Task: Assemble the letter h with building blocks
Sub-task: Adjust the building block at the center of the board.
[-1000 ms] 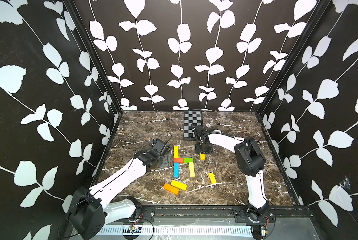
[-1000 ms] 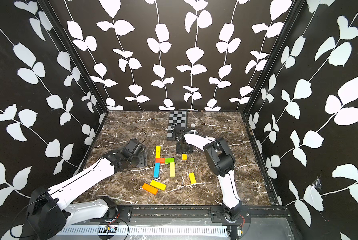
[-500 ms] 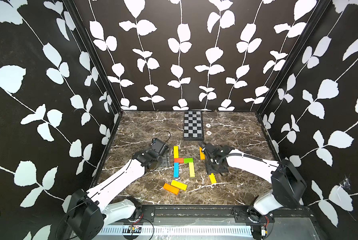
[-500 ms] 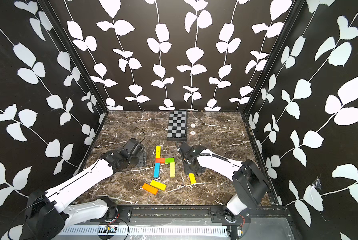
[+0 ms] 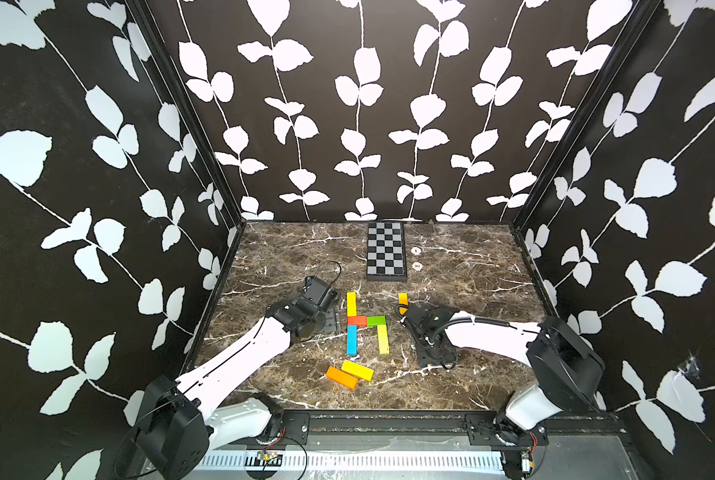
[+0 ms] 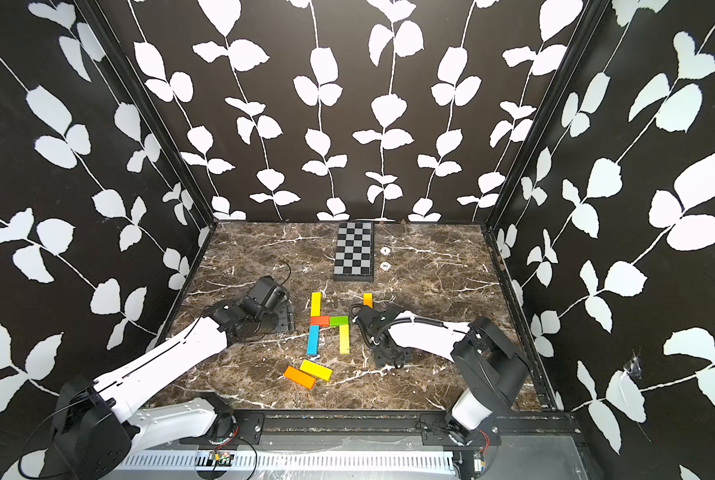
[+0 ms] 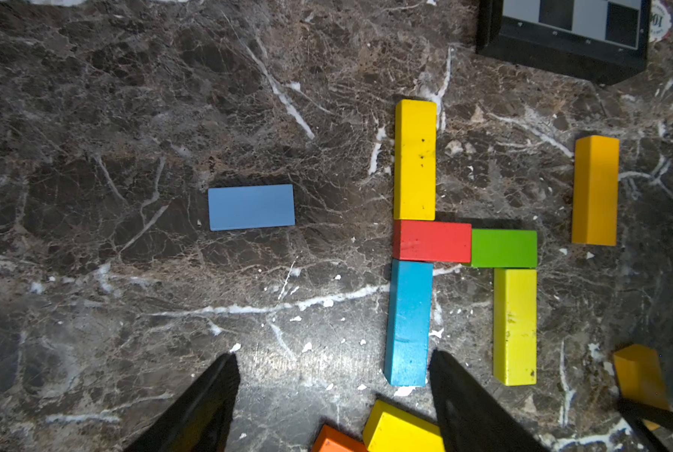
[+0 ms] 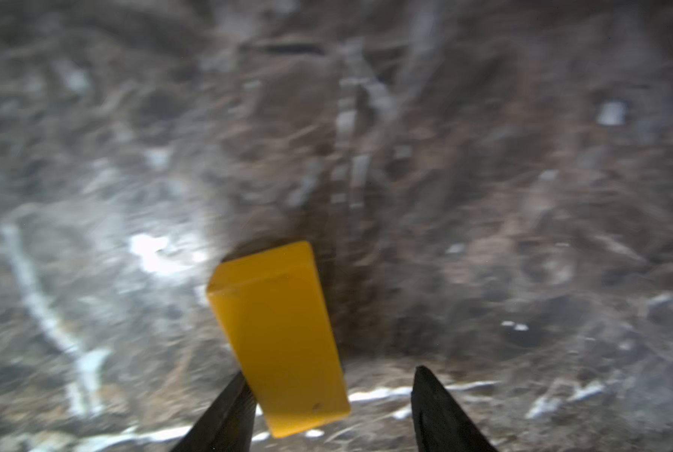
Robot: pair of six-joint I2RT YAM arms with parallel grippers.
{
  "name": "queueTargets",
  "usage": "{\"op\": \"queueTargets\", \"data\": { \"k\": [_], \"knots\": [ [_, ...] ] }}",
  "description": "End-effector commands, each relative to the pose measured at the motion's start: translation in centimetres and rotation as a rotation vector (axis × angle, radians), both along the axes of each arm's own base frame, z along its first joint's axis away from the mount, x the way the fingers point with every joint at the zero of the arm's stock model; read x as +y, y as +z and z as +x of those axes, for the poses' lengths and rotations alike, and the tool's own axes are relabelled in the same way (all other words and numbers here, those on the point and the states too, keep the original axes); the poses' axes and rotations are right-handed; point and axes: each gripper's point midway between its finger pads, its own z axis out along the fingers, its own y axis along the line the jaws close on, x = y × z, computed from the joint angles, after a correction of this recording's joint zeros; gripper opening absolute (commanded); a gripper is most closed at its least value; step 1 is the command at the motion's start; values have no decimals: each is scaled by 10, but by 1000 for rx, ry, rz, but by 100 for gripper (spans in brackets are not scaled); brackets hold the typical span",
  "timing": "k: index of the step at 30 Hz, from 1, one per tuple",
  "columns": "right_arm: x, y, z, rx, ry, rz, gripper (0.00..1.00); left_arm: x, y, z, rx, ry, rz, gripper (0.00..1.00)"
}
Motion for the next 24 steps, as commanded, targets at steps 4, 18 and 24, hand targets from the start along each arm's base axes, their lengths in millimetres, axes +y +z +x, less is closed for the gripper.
{"op": "queueTargets", "data": {
  "k": [4,18,24],
  "knots": [
    [-33,29,8,-91,-111,-14,79,2,5,2,-17,4,-2,79],
    [-5,19,42,-211,-421,132,92,0,-2,3,1,-15,10,80],
    [-8,13,46,-215,-480,84,94,-3,-6,4,12,-31,8,80]
  ]
}}
